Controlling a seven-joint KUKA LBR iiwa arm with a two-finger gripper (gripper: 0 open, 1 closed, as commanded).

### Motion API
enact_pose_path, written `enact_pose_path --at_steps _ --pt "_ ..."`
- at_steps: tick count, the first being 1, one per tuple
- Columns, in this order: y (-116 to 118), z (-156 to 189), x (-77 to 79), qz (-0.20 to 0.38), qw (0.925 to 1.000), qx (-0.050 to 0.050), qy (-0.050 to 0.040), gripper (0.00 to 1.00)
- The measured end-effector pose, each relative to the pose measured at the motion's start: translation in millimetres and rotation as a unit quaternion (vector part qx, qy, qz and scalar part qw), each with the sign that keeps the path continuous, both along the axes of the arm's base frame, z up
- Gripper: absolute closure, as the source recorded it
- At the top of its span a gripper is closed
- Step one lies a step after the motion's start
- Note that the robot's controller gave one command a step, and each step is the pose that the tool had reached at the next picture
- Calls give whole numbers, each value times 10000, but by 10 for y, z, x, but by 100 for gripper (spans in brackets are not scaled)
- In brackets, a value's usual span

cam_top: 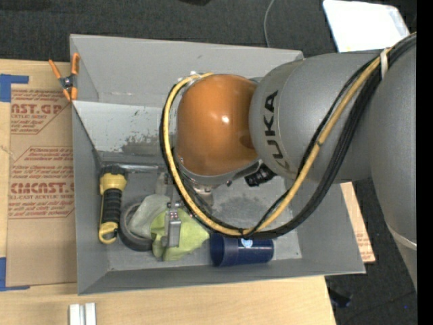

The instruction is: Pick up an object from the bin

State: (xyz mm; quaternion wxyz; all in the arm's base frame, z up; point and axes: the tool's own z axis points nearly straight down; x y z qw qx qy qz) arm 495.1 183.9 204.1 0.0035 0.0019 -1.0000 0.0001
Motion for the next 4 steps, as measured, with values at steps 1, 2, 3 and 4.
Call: enact_pose_path --at_steps 1,2,3,4 --pt "-12 46 19 -14 10000 7 -38 0" --pt "-243 -379 62 495 9988 11 -53 0" --pt "-403 -932 70 1904 9817 16 -80 0" --pt "-915 -1102 200 2537 9673 17 -55 100"
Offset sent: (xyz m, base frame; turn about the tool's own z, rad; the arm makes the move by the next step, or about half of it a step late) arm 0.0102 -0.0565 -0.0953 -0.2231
